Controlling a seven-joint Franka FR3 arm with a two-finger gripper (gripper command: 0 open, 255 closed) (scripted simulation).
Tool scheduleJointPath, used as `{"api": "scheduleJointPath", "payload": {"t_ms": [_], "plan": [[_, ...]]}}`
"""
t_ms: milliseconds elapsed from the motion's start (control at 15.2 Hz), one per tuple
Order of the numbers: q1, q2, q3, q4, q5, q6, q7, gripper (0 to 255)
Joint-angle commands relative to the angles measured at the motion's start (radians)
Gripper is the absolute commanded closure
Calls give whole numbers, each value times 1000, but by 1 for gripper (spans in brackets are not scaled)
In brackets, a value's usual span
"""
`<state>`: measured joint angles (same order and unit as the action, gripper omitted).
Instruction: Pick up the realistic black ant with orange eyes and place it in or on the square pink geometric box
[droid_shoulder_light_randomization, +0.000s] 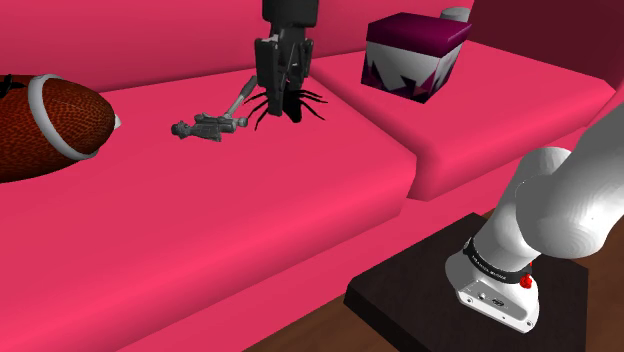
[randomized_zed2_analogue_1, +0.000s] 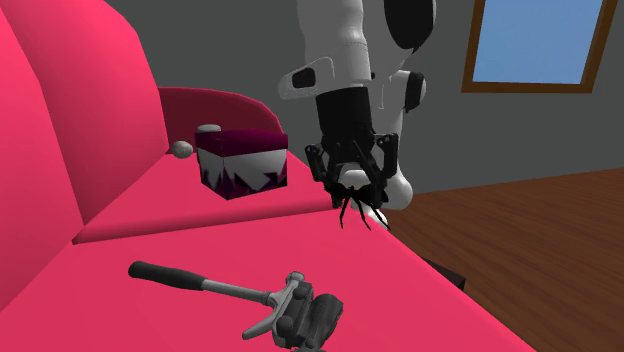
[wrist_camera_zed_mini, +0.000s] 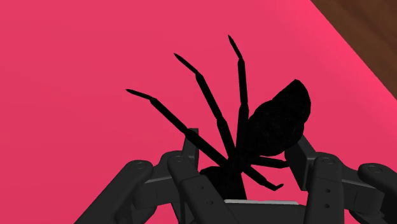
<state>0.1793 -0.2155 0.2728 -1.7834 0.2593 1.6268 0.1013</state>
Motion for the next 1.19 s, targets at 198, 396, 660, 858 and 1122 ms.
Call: {"api": "scheduleJointPath", "payload": {"t_ms": [198, 396, 660, 858, 1122], "plan": [[-2, 21, -1, 90, -6, -68, 16, 255], [-2, 37, -1, 148, -10, -110, 26, 255], [-2, 62, 0, 230, -15, -166, 42, 255], [-2, 84, 1, 297, -20, -210, 54, 255], [0, 120, 4, 395, -27, -270, 72, 255]]}}
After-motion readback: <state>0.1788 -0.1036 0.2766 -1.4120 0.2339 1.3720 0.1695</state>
